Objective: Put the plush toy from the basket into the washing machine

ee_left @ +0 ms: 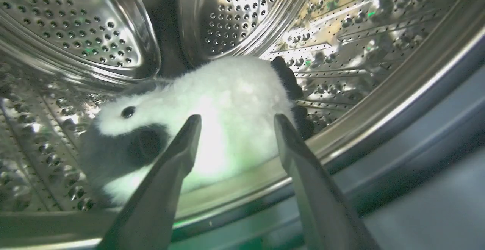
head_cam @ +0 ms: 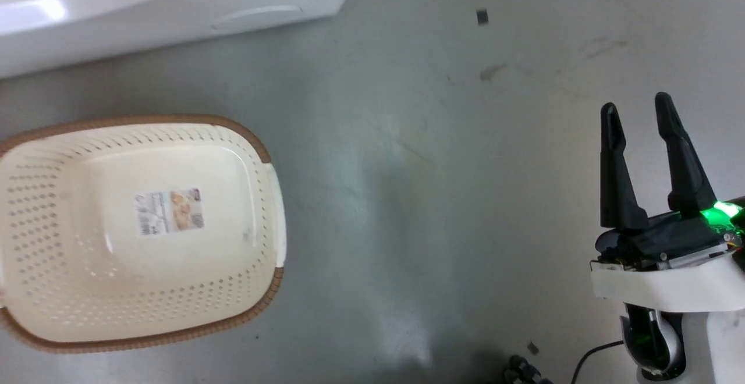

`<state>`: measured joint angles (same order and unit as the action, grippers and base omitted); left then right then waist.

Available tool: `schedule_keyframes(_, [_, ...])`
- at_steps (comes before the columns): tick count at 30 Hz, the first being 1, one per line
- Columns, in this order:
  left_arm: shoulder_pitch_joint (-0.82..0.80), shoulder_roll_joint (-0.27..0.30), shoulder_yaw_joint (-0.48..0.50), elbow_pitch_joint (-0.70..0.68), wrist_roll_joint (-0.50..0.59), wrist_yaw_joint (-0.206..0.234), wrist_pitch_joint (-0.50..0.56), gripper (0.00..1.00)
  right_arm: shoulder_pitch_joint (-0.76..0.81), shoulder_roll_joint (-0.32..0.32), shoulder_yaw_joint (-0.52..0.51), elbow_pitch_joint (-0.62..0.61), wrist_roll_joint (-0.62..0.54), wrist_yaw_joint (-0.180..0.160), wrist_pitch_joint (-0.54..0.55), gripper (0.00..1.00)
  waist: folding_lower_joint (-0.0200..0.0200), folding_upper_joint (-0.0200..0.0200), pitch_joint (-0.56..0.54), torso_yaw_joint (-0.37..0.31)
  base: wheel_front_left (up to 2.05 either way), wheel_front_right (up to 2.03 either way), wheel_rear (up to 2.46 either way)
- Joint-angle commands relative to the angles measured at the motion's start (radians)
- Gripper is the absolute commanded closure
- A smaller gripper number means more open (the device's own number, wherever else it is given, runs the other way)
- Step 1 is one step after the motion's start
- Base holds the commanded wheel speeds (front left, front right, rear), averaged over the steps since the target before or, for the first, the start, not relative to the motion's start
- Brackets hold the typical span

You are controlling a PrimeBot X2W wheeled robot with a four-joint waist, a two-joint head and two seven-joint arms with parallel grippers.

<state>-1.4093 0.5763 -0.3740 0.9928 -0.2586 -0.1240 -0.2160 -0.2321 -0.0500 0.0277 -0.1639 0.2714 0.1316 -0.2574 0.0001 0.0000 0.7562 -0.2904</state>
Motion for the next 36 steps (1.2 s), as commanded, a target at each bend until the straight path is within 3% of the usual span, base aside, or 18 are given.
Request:
schedule_keyframes(1, [0.045, -0.023, 0.012, 0.006, -0.021, 0.012, -0.024, 0.0, -0.001, 0.0, -0.007, 0.004, -0.014, -0.001, -0.004, 0.0, -0.0001, 0.0, -0.108, 0.053, 0.0, 0.0, 0.0])
schedule_keyframes(5, [0.162, -0.085, 0.04, -0.035, -0.059, 0.021, -0.044, 0.0, 0.025, 0.0, -0.022, 0.02, -0.049, -0.001, -0.004, 0.0, -0.0001, 0.0, -0.23, 0.098, 0.0, 0.0, 0.0])
schedule_keyframes(14, [0.577, -0.198, 0.16, -0.433, -0.074, 0.086, -0.046, 0.0, 0.105, 0.0, -0.05, 0.059, -0.105, -0.001, -0.004, 0.0, -0.0001, 0.0, -0.453, 0.203, 0.0, 0.0, 0.0])
schedule_keyframes(26, [1.055, -0.327, 0.266, -0.817, -0.036, 0.142, -0.046, 0.0, 0.194, 0.0, -0.068, 0.078, -0.122, -0.001, -0.004, 0.0, -0.0001, 0.0, -0.596, 0.274, 0.0, 0.0, 0.0])
schedule_keyframes(36, [1.33, -0.422, 0.3, -0.912, 0.023, 0.162, -0.046, 0.0, 0.248, 0.0, -0.058, 0.101, -0.109, -0.001, -0.004, 0.0, -0.0001, 0.0, -0.658, 0.287, 0.0, 0.0, 0.0])
